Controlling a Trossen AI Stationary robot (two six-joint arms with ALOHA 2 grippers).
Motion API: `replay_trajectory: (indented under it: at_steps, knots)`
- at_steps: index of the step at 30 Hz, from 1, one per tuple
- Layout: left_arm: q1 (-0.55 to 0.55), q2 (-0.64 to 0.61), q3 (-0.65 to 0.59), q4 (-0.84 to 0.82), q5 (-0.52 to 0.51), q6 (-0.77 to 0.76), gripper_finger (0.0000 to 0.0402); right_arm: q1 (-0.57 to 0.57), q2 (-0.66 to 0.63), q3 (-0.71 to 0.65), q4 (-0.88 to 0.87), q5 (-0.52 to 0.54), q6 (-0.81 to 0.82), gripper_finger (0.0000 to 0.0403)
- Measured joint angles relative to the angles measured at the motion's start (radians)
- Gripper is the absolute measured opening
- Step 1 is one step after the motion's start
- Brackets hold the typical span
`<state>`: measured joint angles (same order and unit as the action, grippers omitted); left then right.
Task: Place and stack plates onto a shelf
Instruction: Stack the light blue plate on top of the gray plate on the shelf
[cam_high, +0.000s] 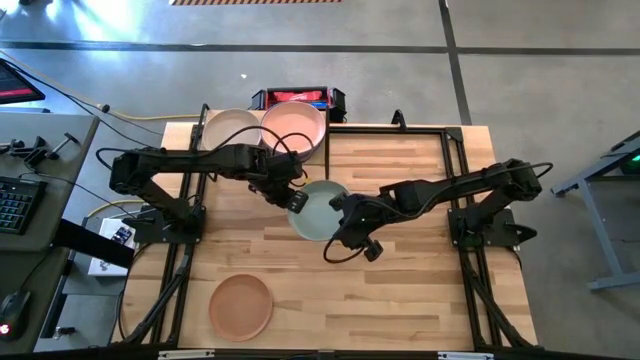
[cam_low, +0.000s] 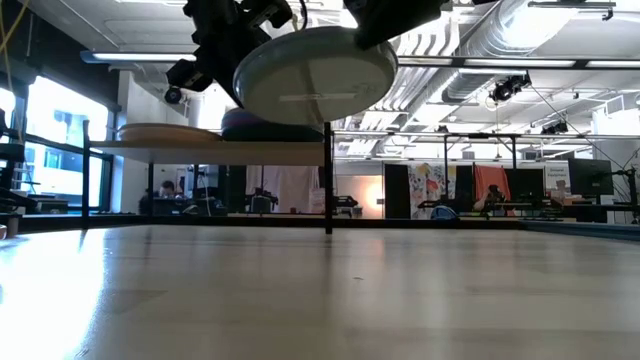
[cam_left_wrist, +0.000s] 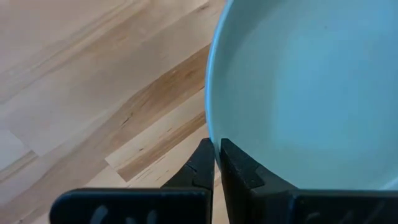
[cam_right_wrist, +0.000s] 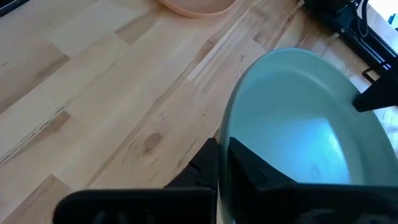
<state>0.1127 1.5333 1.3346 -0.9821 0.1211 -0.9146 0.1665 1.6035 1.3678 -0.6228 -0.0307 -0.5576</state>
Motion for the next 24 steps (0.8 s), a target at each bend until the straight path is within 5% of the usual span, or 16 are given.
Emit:
replay_trajectory:
  at_steps: [14, 24]
  knots:
    - [-0.002, -0.003, 0.001, -0.083, -0.012, 0.010, 0.0001, 0.007, -0.009, 0.000, -0.017, 0.062, 0.000, 0.0094]
    - [-0.002, -0.054, 0.001, -0.143, -0.030, 0.026, 0.0001, 0.018, -0.088, 0.000, -0.099, 0.143, 0.029, 0.0106]
